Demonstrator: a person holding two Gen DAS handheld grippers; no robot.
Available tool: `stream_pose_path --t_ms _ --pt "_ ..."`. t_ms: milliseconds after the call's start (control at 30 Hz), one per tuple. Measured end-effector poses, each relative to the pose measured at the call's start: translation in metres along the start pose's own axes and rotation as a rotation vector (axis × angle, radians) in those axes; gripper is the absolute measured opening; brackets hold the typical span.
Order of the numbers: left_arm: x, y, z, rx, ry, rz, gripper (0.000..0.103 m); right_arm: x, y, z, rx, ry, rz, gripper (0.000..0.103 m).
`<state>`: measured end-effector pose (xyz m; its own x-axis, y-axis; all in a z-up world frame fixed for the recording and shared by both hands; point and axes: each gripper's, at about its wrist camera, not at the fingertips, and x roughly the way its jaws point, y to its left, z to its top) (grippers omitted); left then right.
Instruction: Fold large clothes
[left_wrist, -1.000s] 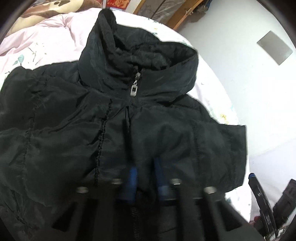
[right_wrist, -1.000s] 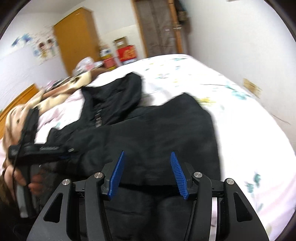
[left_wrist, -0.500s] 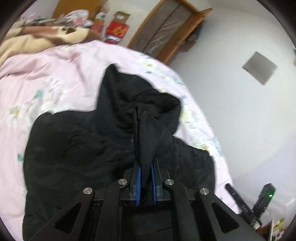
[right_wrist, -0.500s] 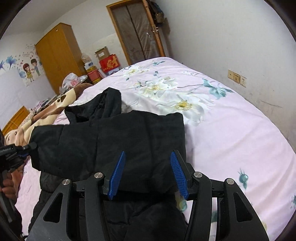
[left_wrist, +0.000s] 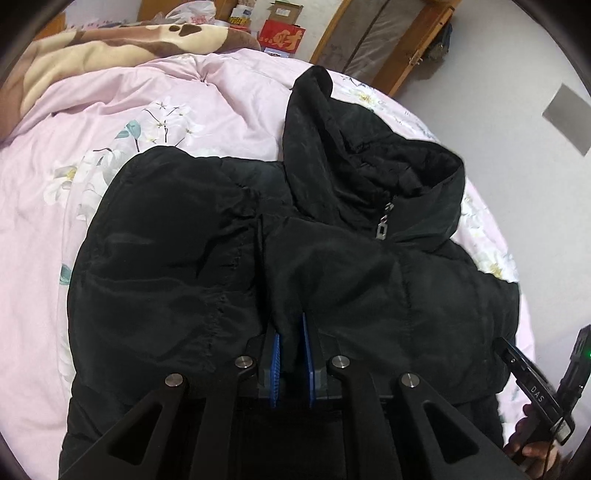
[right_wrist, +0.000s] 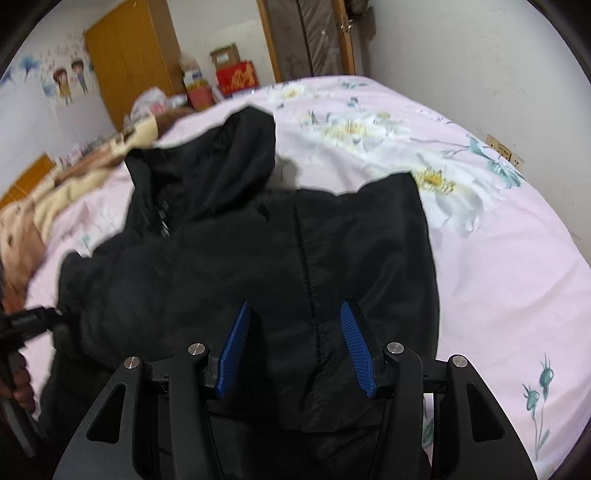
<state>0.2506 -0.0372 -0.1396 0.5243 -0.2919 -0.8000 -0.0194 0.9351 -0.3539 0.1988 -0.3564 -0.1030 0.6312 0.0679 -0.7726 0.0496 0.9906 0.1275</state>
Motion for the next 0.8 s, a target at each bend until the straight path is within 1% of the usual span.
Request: stream_pose_path --t_ms 67,133,300,400,433,467,500,533,567,633,700,767,800 --pt "0.008 0.002 -0.001 0.000 0.017 0.010 0.012 0.011 0.002 -0.005 -0.034 0.027 -0.018 0.052" --pt "0.017 0.008 -0.002 -0.034 0.041 0.007 0.014 0.018 0.002 -0.009 -0.056 0.039 -0.030 0.052" --pt "0.024 -0.001 -0.004 0.038 0.048 0.059 0.017 0.029 0.005 -0.014 -0.078 0.053 -0.062 0.052" --pt "0.012 -0.003 0.001 0.030 0.063 0.048 0.020 0.027 0.005 -0.011 -0.072 0.075 -0.075 0.052" --pt "0.006 -0.002 0.003 0.031 0.062 0.043 0.022 0.024 0.005 -0.008 -0.063 0.081 -0.073 0.052" --pt "-0.002 -0.001 0.005 0.030 0.059 0.026 0.032 0.014 0.003 -0.005 -0.038 0.065 -0.058 0.052" --pt "-0.010 0.000 0.007 0.033 0.053 0.005 0.047 0.005 0.002 -0.001 -0.020 0.035 -0.032 0.052" --pt "-0.020 0.001 0.009 0.048 0.037 -0.004 0.055 -0.004 0.001 0.002 -0.004 0.003 -0.001 0.052" --pt "-0.028 0.002 0.012 0.056 0.019 -0.004 0.059 -0.015 0.000 0.006 0.010 -0.028 0.029 0.052" --pt "-0.042 0.002 0.019 0.081 -0.008 -0.011 0.059 -0.026 0.000 0.013 0.017 -0.048 0.045 0.053" --pt "-0.053 0.004 0.030 0.077 -0.023 -0.023 0.060 -0.033 0.001 0.021 0.015 -0.058 0.070 0.053" --pt "-0.058 0.007 0.040 0.068 -0.030 -0.037 0.064 -0.038 0.003 0.026 0.016 -0.068 0.075 0.055" --pt "-0.059 0.008 0.046 0.061 -0.034 -0.027 0.065 -0.039 0.003 0.029 0.017 -0.071 0.075 0.056"
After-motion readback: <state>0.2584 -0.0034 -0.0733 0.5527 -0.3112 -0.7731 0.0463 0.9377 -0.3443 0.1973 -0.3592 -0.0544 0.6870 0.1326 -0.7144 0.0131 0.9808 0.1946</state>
